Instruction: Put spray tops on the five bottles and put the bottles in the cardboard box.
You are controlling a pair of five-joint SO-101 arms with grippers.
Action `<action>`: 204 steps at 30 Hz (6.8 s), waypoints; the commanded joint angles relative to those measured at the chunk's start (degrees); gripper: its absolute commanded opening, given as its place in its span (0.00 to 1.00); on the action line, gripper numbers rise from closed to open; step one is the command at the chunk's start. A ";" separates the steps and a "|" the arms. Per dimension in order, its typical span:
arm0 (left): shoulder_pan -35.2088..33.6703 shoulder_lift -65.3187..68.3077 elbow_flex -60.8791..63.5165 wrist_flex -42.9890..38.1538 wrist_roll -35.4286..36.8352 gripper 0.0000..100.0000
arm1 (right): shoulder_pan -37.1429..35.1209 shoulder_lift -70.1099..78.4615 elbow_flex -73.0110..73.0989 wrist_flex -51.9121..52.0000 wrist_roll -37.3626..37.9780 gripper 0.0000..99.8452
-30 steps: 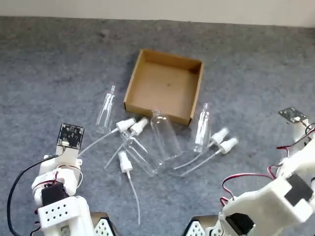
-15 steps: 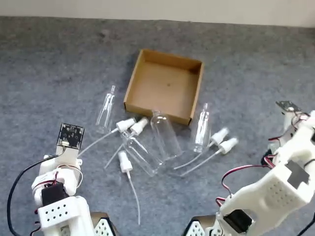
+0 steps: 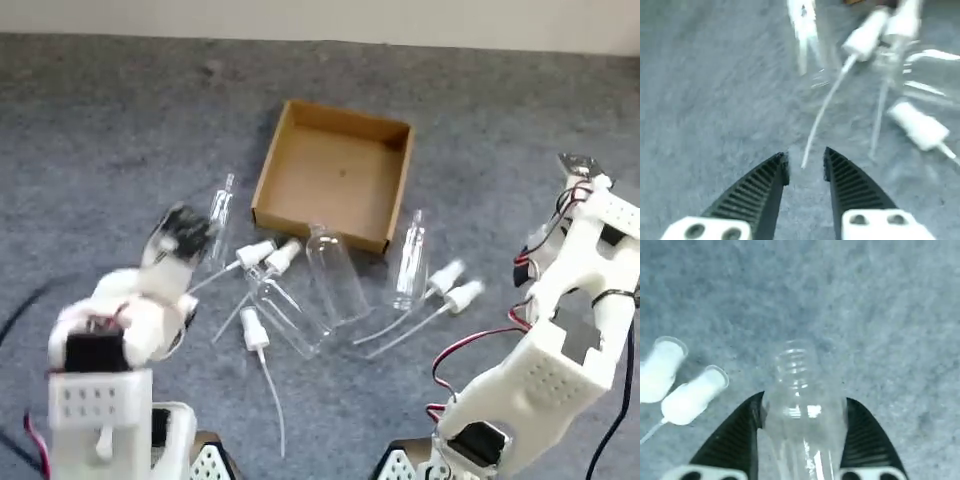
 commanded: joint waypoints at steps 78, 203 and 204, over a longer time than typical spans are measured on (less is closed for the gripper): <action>4.35 5.76 -47.69 -13.10 38.77 0.00 | -61.05 -47.52 13.23 -12.26 -21.19 0.00; 15.08 -17.10 19.30 -45.89 29.80 0.29 | -70.46 -44.18 12.62 -30.46 -34.90 0.00; 14.55 -17.10 19.38 -46.24 29.80 0.29 | -70.55 -45.58 12.53 -29.93 -34.90 0.00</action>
